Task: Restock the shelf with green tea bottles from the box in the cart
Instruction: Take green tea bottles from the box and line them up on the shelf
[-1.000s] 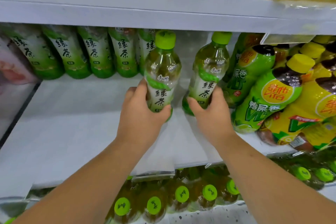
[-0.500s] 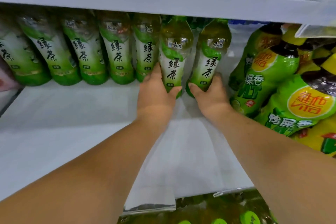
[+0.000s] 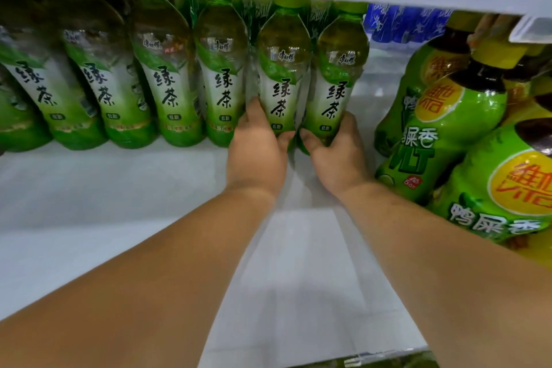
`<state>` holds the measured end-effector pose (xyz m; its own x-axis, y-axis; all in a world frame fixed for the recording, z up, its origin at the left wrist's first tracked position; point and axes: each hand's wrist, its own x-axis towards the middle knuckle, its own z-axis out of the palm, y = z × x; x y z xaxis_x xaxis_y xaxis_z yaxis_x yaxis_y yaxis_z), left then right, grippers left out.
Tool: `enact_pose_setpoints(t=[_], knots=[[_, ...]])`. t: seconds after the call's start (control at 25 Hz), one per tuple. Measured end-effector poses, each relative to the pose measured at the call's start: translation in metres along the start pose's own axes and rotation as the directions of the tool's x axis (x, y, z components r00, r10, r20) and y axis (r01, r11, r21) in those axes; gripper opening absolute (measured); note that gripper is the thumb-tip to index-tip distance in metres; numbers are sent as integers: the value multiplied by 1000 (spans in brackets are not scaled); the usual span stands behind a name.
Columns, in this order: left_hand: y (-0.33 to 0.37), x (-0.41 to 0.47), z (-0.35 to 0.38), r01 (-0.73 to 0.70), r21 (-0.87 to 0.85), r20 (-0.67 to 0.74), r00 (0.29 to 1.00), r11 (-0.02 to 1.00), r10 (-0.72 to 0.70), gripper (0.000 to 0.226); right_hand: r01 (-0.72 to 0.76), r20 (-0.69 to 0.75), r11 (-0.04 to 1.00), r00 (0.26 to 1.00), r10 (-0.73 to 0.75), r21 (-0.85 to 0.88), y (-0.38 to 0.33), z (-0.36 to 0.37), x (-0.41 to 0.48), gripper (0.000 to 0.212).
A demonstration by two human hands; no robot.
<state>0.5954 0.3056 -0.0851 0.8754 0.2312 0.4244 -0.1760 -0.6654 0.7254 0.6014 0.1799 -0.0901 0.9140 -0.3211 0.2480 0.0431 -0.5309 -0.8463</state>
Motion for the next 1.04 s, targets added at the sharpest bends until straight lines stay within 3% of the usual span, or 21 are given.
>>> enact_pose_setpoints(t=[0.12, 0.36, 0.88, 1.04], knots=[[2, -1, 7, 5, 12, -16, 1000, 1000, -5, 68, 15, -32, 999, 999, -16, -31, 4, 4, 1, 62], [6, -1, 13, -20, 59, -16, 1000, 998, 21, 79, 26, -3, 1000, 1000, -26, -7, 6, 2, 1, 50], [7, -8, 4, -5, 322, -48, 999, 947, 21, 73, 65, 16, 996, 998, -64, -55, 12, 11, 7, 44], [9, -6, 2, 42, 276, -38, 999, 960, -33, 70, 59, 27, 995, 998, -57, -77, 11, 11, 7, 44]])
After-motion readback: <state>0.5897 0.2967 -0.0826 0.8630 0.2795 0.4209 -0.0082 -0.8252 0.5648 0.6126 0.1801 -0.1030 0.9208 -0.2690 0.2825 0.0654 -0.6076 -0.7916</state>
